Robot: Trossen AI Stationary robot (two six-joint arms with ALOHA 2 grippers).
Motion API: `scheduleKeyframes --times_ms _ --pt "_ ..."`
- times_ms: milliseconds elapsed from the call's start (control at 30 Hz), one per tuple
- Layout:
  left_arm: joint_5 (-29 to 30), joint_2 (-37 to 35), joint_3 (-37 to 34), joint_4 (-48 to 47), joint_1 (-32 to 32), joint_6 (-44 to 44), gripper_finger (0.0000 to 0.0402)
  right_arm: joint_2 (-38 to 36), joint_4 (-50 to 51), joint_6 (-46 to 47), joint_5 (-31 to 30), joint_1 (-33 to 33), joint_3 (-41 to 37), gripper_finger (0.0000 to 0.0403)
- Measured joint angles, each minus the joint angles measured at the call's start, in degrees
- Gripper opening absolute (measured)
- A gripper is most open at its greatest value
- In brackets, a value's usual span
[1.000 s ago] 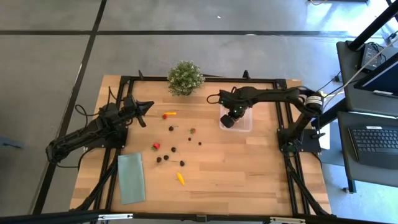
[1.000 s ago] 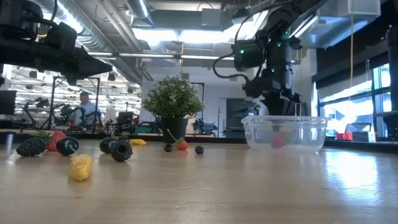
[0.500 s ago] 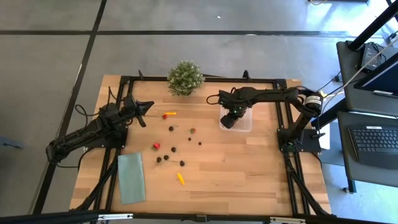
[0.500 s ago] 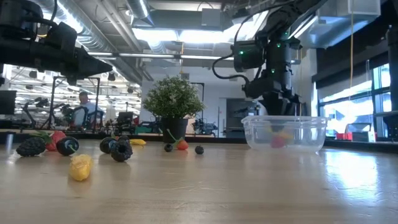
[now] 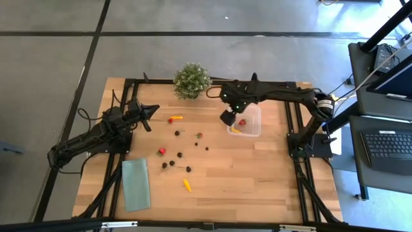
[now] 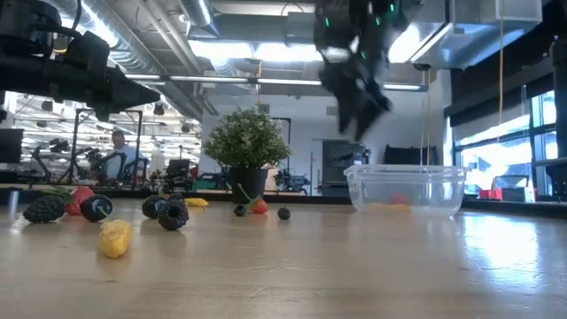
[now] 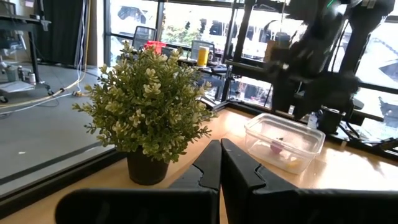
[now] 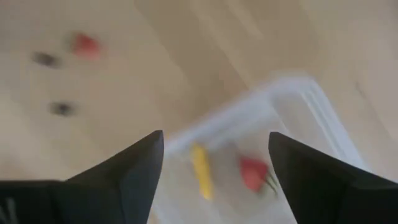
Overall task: Pick and placing Produce into tupperware
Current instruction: Put the right blueberry into the transparent bin
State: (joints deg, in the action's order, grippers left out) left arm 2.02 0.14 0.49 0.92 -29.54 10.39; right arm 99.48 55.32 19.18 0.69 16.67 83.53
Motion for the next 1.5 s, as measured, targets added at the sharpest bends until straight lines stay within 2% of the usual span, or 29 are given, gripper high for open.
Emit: scheduleKeyframes --times_ms 167,333,600,800,1067,1367,1500 --pt "0.00 0.00 0.00 0.01 0.00 0.00 0.0000 -0.04 -8.14 -2.54 0.58 -4.92 5.03 0.0292" --pt "0.00 0.00 0.00 0.00 0.00 0.00 0.0000 0.54 -18.37 -12.58 0.60 -12.09 5.27 0.0291" --pt "0.00 0.00 0.00 -0.01 0.00 0.00 0.0000 6.50 -21.34 -20.16 0.48 -19.50 5.24 0.0255" --pt "0.00 0.01 0.00 -0.01 0.00 0.02 0.0000 13.38 -20.40 -21.39 0.47 -20.39 5.23 0.0234" --pt "0.00 0.00 0.00 -0.04 0.00 0.02 0.0000 20.21 -20.04 -23.70 0.50 -20.64 5.18 0.0231" --pt "0.00 0.00 0.00 -0.08 0.00 0.02 0.0000 23.28 -19.35 -24.02 0.39 -21.18 5.16 0.0231" --pt "0.00 0.00 0.00 -0.08 -0.01 0.02 0.0000 24.24 -18.89 -23.48 -1.69 -21.18 5.16 0.0231"
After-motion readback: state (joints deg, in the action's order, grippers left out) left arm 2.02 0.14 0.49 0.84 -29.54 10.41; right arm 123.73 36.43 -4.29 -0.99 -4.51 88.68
